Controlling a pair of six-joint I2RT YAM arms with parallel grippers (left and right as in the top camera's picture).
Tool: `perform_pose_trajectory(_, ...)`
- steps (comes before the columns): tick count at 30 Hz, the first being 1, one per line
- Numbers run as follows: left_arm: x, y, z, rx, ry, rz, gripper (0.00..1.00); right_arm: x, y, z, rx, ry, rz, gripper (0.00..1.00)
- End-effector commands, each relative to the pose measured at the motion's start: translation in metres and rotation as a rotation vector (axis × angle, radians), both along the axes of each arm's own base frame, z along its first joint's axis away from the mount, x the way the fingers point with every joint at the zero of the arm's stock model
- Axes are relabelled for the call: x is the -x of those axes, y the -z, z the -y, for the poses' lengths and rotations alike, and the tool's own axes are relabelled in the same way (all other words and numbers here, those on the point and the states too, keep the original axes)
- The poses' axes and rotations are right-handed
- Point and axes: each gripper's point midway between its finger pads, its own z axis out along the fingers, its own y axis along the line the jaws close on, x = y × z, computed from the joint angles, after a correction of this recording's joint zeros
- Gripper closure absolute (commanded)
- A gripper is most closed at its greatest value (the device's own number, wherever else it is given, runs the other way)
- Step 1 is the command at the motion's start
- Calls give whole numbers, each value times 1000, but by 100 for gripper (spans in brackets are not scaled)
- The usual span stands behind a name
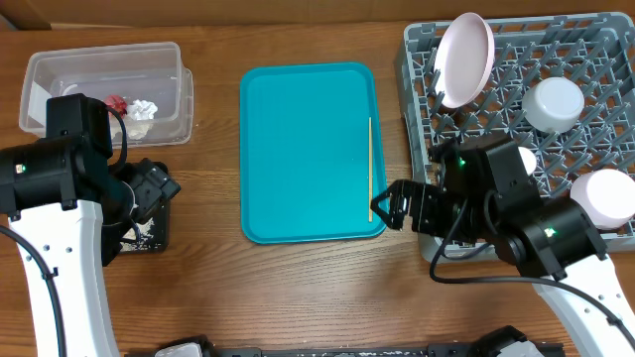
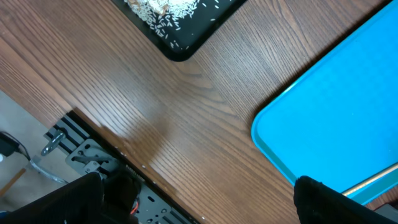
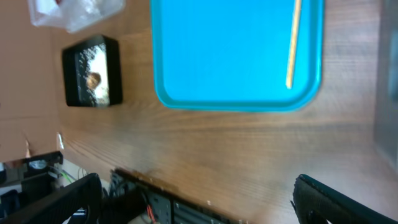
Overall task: Sort waste into correct bins and load items into the dishwasher
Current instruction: 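Move the right gripper left toward the wooden stick on the tray, then lower the right gripper over the wooden stick on the tray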
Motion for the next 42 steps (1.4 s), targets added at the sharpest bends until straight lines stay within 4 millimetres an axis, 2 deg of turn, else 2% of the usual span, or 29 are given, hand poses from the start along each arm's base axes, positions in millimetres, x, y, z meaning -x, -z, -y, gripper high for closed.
perform_pose_trajectory(1,0,1,-3,-15,-7,-9,0,-10,-6,-5,-21,-1,47,0)
perform_pose_trajectory(7,0,1,-3,-15,-7,-9,0,-31,-23,-15,-64,-9,163,0)
perform_pose_trajectory(11,0,1,-3,-15,-7,-9,0,-44,-16,-20,-63,-9,161,0)
perform_pose_trajectory(13,0,1,-3,-15,-7,-9,0,-49,-2,-25,-46,-16,121,2)
perform_pose_trajectory(15,0,1,-3,-15,-7,-9,0,-51,16,-32,-17,-37,76,14)
perform_pose_trajectory(16,0,1,-3,-15,-7,-9,0,-51,27,-33,13,-40,47,16)
perform_pose_trajectory(20,0,1,-3,-15,-7,-9,0,-47,73,-38,197,-55,-24,15)
perform_pose_trajectory(23,0,1,-3,-15,-7,-9,0,-42,90,-46,308,-73,-7,9)
perform_pose_trajectory(26,0,1,-3,-15,-7,-9,0,-39,90,-56,350,-55,31,0)
perform_pose_trajectory(29,0,1,-3,-15,-7,-9,0,-36,84,-74,319,-93,77,0)
perform_pose_trajectory(32,0,1,-3,-15,-7,-9,0,-28,77,-97,214,-155,67,0)
perform_pose_trajectory(34,0,1,-3,-15,-7,-9,0,-26,73,-105,170,-178,60,0)
perform_pose_trajectory(39,0,1,-3,-15,-7,-9,0,-38,68,-112,150,-160,117,0)
perform_pose_trajectory(42,0,1,-3,-15,-7,-9,0,-51,71,-99,224,-98,160,0)
